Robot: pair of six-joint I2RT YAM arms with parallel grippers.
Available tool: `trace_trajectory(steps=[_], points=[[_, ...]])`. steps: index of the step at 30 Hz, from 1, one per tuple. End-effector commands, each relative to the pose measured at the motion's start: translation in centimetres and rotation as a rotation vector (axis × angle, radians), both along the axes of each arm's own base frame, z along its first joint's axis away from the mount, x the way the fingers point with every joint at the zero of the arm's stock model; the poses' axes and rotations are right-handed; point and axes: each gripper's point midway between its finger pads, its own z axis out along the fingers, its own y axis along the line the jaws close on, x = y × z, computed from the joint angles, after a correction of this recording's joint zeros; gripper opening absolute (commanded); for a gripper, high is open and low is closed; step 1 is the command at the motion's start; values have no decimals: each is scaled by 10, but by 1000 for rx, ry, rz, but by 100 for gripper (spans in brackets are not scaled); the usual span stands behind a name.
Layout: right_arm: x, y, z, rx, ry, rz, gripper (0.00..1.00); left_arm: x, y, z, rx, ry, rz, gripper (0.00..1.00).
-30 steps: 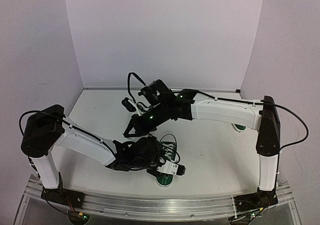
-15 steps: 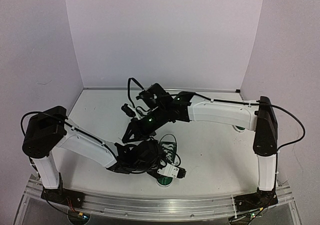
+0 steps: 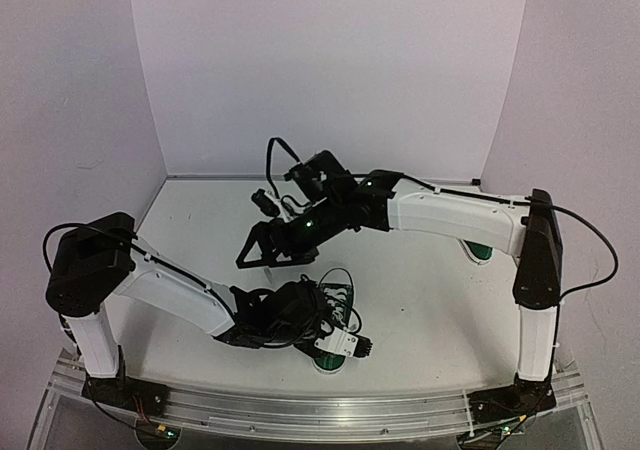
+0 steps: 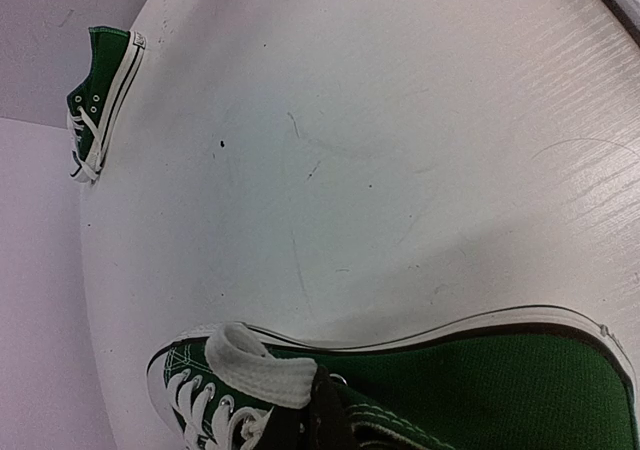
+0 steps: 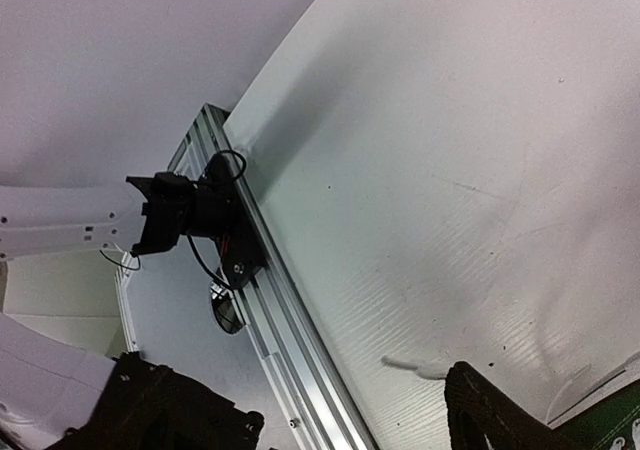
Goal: Tie the shoes
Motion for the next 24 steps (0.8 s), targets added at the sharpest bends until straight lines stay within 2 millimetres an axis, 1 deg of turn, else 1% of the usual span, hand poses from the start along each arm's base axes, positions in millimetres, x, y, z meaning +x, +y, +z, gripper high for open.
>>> trace_trajectory(steps=[1,4,8,10,13,14,16,20,22,24], points=[[9,-10,75,139,-91,-12,97,-8,-3,-4,3,26,-21,0],[5,-9,78,151,-77,9,98,-8,-4,-4,2,27,-20,0],[5,-5,86,174,-79,18,98,-8,-4,-4,1,28,-19,0],[6,0,93,193,-75,28,98,-8,-3,-4,2,28,-18,0],[8,13,103,229,-61,46,98,-9,-3,-5,4,28,-19,0],[9,18,112,251,-63,50,98,-8,-3,-6,6,28,-19,0],[10,28,121,280,-56,64,98,-9,-3,-6,5,30,-18,0],[5,47,133,332,-29,107,98,-9,-2,-7,6,30,-17,0],[3,50,137,344,-29,117,98,-8,-2,-7,5,28,-14,0],[4,46,142,348,-62,113,97,-8,-3,-6,0,32,-8,0]])
